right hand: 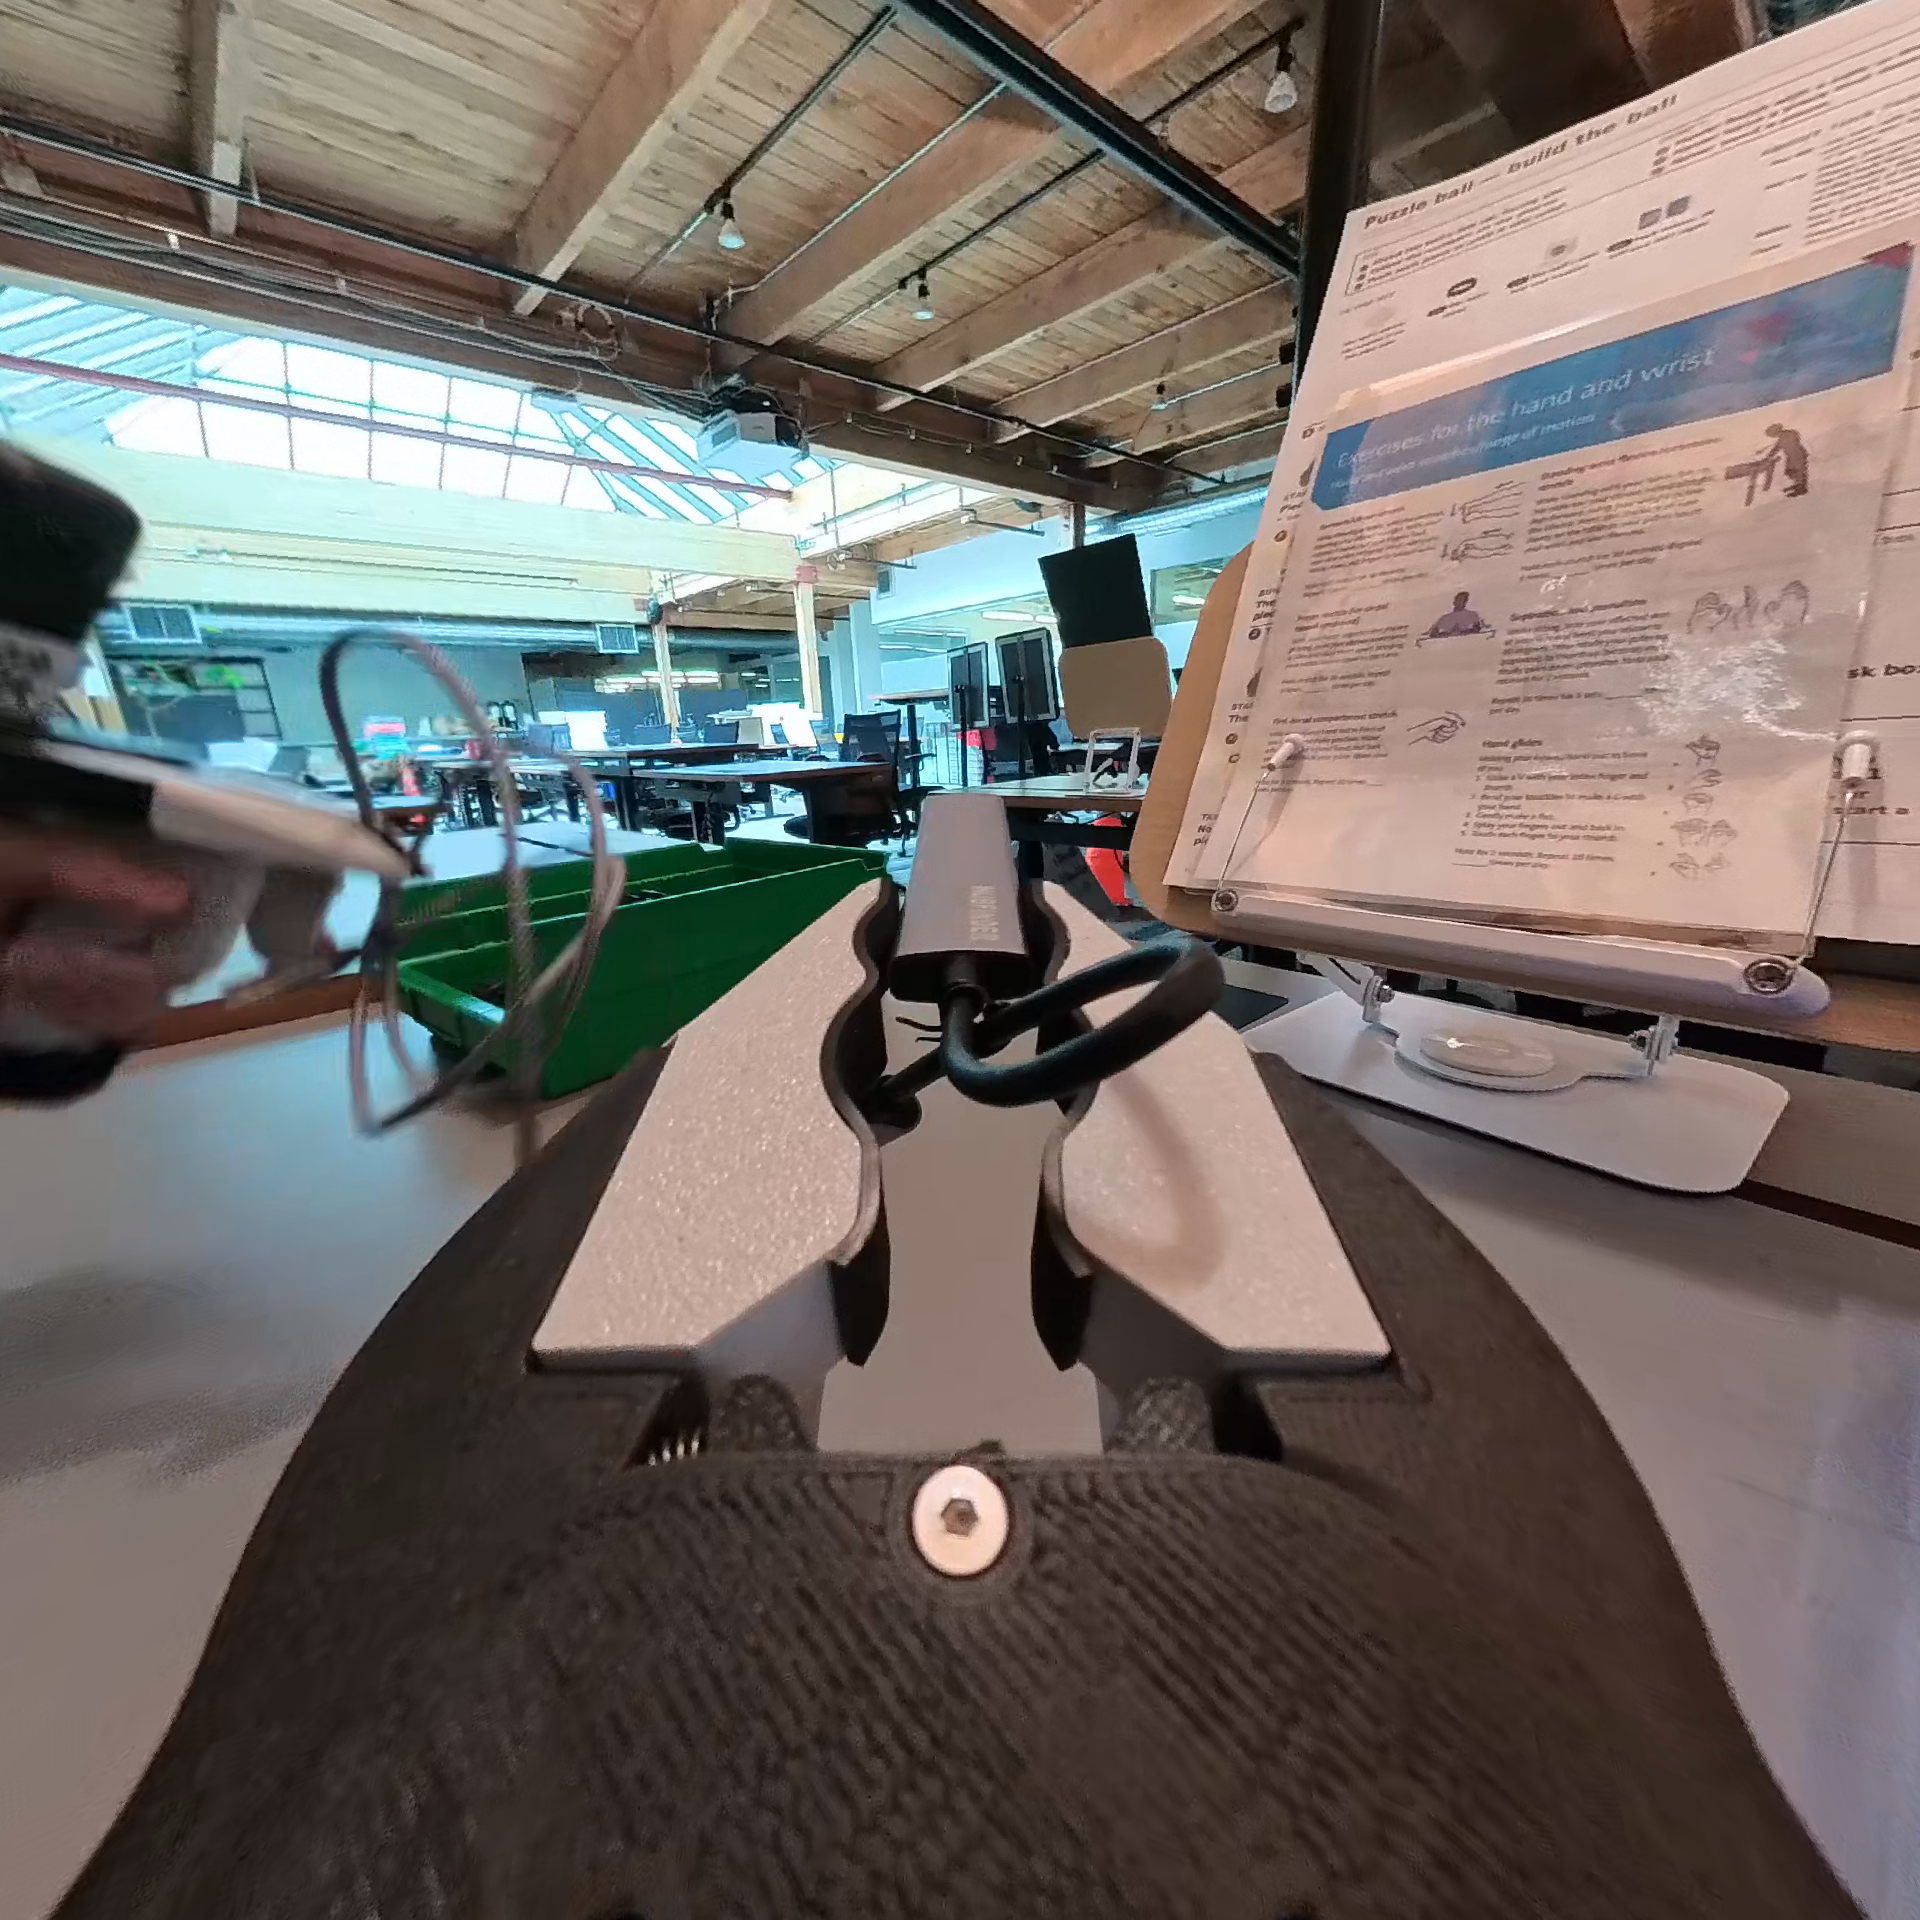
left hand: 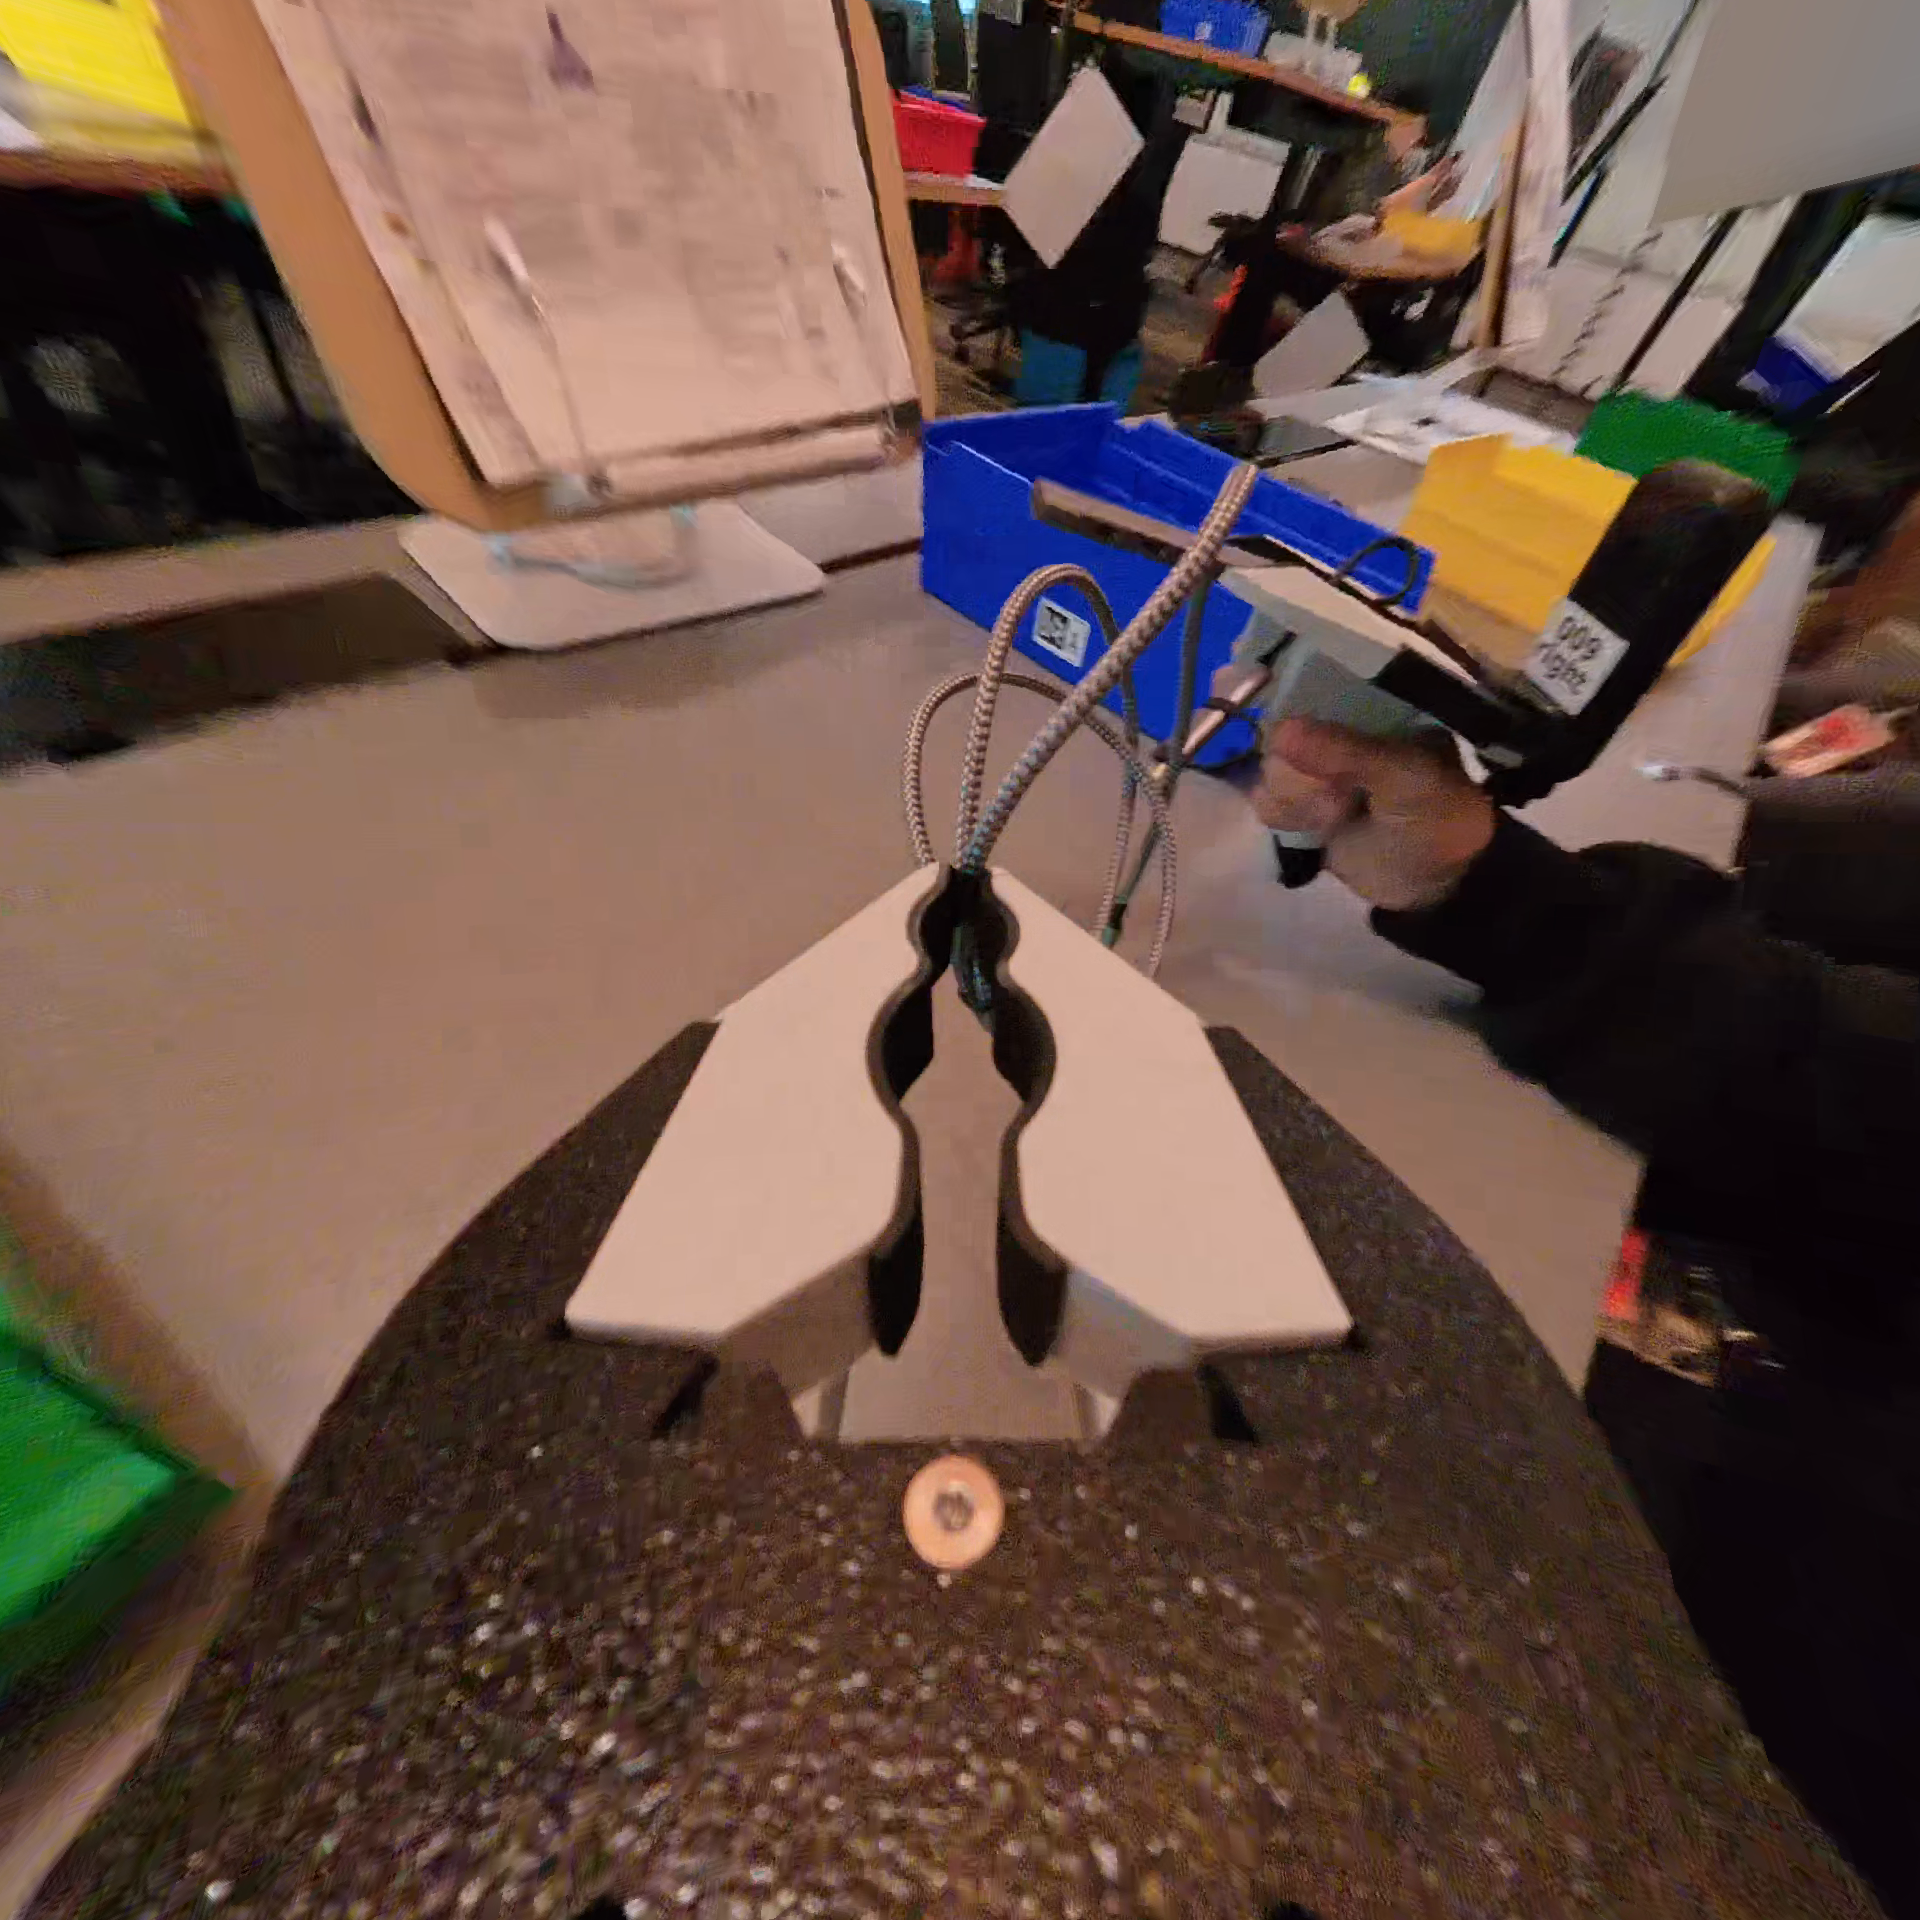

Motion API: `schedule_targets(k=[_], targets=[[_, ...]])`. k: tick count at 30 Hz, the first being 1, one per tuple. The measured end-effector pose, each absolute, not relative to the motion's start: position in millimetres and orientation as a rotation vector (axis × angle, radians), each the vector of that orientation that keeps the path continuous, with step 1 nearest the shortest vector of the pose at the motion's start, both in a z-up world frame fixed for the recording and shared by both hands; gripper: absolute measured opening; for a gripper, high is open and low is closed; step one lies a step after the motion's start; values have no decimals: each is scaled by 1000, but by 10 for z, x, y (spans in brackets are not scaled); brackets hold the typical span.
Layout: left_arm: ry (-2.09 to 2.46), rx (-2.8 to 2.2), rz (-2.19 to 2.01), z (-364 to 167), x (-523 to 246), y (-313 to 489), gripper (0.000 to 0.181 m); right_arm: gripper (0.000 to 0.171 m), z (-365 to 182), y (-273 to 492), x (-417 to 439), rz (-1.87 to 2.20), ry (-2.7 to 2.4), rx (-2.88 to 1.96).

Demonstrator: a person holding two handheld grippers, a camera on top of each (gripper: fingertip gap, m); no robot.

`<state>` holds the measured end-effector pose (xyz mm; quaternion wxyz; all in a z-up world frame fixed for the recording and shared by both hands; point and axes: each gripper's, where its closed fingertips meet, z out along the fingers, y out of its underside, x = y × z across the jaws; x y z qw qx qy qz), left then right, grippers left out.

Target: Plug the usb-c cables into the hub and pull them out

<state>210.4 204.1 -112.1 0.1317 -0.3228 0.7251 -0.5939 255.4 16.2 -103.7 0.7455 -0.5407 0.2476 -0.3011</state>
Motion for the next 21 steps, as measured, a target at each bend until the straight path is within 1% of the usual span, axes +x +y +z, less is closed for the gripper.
schedule_targets(k=[3, 5, 10, 12, 15, 19, 21], targets=[[2152, -1184, -1791, -1695, 2018, 1958, 1, 23, -1044, 155, 2553, -665, 541, -1189], [2151, -1365, -1789, -1985, 1989, 2014, 1, 23, -1046, 158, 2553, -663, 541, -1189], [2106, -1596, -1709, -2319, 1910, 2230, 3, 23, -1055, 203, 2541, -655, 528, -1204], [2178, -1591, -1599, -2402, 1827, 2299, 10, 23, -1072, 218, 2541, -660, 525, -1216], [2376, -1476, -1364, -2471, 1643, 2412, 26, 23, -1085, 224, 2545, -658, 526, -1221], [2489, -1120, -997, -2303, 1618, 2612, 47, 23, -1083, 234, 2545, -651, 524, -1223], [2452, -794, -989, -2061, 1734, 2467, 40, 23, -1088, 256, 2539, -649, 516, -1230]])
